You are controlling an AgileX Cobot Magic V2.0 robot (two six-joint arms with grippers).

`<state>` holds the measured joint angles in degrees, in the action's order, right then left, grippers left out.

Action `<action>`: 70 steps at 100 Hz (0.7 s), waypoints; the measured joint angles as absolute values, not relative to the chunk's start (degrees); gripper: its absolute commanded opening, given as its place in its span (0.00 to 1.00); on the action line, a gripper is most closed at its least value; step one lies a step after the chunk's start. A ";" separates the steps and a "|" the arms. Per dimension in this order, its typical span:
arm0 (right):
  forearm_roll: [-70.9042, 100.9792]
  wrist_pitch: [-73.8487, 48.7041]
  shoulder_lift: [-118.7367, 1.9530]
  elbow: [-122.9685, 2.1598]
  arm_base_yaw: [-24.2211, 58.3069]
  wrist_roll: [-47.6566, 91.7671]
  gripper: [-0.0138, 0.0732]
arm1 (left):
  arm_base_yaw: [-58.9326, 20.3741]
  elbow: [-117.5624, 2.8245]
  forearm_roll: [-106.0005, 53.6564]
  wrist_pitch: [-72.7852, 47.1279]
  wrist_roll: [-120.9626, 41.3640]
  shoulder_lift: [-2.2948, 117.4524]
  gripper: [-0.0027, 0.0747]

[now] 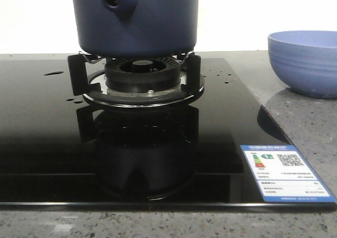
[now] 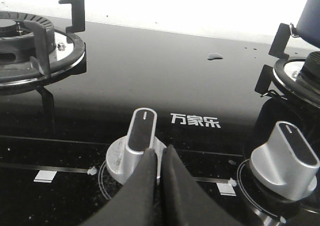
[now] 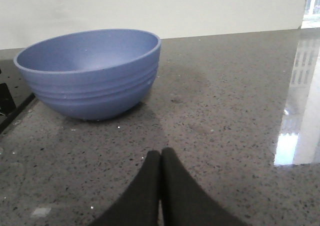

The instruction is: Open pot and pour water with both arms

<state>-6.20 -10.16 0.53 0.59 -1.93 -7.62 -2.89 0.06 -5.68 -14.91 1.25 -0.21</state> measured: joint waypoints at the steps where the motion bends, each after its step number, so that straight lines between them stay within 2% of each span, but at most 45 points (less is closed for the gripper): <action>1: -6.20 -10.16 0.53 0.59 -1.93 -7.62 0.11 | -2.89 0.06 -5.68 -14.91 1.25 -0.21 0.01; 45: -6.25 -10.16 0.53 0.59 -1.93 -7.62 0.11 | -2.89 0.06 -5.68 -14.91 1.25 -0.21 0.01; 70: -12.02 -10.16 0.53 0.59 -1.93 -7.06 0.11 | -2.89 0.06 -5.65 -13.41 1.25 -0.21 0.01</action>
